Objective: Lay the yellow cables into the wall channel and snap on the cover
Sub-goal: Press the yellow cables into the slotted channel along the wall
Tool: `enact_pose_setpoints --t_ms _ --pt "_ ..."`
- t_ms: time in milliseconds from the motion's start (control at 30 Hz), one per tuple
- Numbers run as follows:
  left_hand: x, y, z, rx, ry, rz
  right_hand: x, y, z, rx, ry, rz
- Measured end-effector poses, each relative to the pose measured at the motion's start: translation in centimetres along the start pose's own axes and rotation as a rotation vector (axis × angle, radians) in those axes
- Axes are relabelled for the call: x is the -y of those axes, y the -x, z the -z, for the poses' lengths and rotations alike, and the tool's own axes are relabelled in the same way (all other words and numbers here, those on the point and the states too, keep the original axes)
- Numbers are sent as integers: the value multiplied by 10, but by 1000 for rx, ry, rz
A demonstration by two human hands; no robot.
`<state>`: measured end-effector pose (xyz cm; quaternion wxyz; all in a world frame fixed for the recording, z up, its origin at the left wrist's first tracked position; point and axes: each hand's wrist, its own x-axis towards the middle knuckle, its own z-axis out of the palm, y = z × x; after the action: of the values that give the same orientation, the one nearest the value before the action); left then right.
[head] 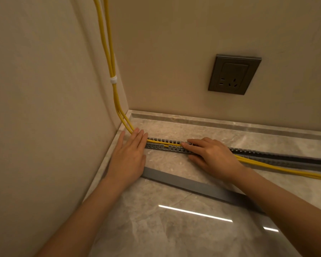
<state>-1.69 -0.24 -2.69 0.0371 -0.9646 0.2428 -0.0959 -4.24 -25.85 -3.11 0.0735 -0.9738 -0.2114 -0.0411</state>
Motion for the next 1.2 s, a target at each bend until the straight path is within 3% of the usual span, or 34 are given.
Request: enact_pose_setpoints --t_ms 300,467,600,800,1000,1200 --pt "-16 -5 -8 37 -49 97 -1 14 -4 29 40 16" --pt "-22 -6 -5 120 -43 123 -5 36 4 -88 0 -75" --pt "-47 -10 5 127 81 134 -16 58 12 -216 8 -160" --pt "-107 -18 11 70 313 -3 -33 86 19 -297 105 -234" --pt "-126 -17 8 62 440 104 -51 109 22 -335 161 -286" --pt "-130 -16 6 73 348 146 -60 112 28 -330 163 -226"
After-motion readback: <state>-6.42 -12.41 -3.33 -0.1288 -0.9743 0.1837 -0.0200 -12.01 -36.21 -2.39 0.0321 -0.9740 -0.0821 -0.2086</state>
